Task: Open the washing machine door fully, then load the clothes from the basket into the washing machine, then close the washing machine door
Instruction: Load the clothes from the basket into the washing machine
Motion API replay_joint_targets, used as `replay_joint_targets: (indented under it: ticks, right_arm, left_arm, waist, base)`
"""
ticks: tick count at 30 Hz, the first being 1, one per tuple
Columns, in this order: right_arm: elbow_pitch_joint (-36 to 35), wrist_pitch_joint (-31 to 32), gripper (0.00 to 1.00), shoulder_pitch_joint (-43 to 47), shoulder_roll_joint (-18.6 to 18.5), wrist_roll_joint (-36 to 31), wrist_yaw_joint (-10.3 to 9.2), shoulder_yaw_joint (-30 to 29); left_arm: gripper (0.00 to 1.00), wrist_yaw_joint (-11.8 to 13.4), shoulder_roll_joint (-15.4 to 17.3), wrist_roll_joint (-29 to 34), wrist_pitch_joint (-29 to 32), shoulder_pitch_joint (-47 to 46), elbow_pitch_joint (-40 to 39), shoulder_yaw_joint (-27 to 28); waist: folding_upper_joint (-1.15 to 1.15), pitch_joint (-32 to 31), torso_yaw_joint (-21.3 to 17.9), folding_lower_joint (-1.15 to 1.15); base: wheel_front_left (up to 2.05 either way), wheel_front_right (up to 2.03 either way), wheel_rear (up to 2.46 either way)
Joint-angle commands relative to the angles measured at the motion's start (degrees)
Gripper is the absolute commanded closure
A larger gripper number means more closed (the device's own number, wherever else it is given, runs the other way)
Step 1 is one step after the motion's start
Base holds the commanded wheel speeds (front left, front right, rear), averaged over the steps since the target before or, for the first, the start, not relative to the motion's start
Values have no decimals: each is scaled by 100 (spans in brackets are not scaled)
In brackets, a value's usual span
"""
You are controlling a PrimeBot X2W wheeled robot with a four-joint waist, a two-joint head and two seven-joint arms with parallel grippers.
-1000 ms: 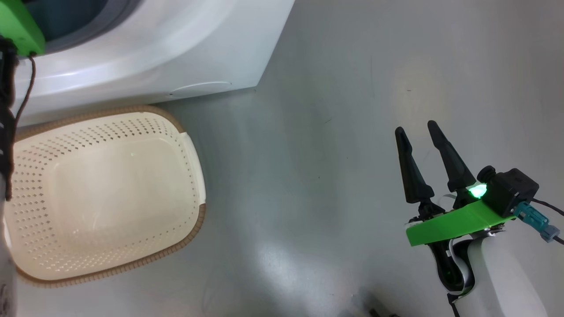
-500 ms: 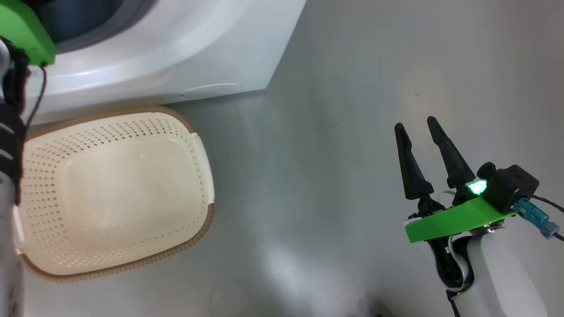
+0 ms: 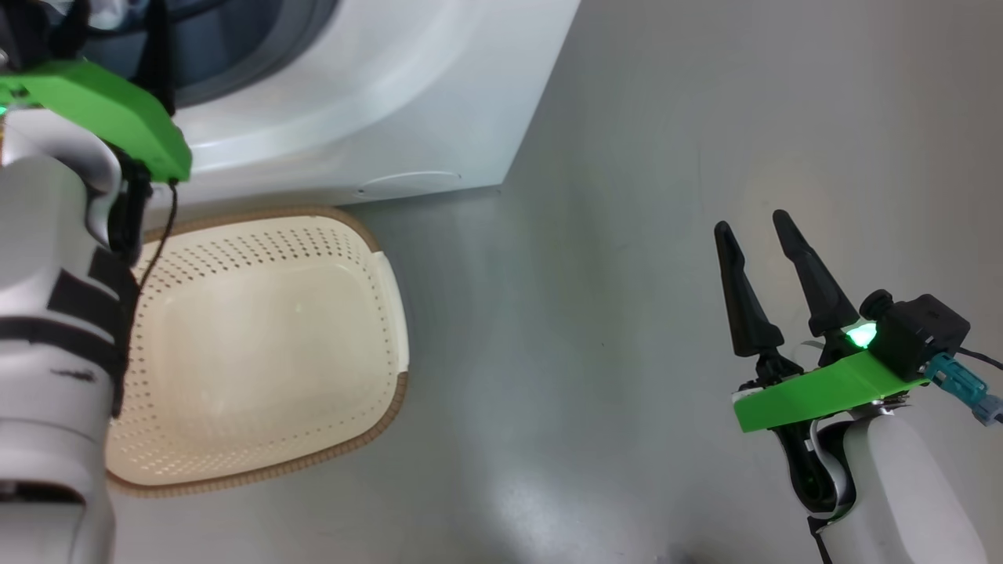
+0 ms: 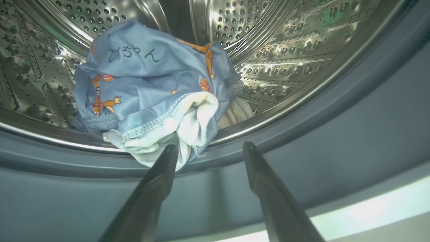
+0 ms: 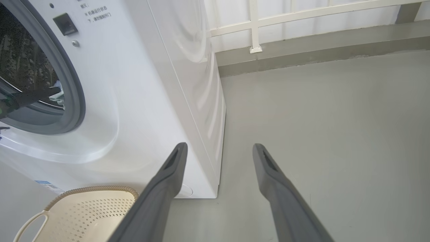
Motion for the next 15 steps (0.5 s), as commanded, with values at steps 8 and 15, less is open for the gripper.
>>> replay_joint_targets:
  ticks: [8,15]
  right_arm:
    - [-110,-27,0,280,-151,-33,9,44]
    - [-33,-27,0,439,-280,-61,9,1]
  left_arm:
    - [0,-8,258,-181,-50,902,-1213,231]
    - [0,23,119,-12,-50,2032,-2352,752]
  waist:
    - [0,-253,233,0]
    - [0,-601,414,0]
  base:
    - [0,0,0]
    - [0,0,0]
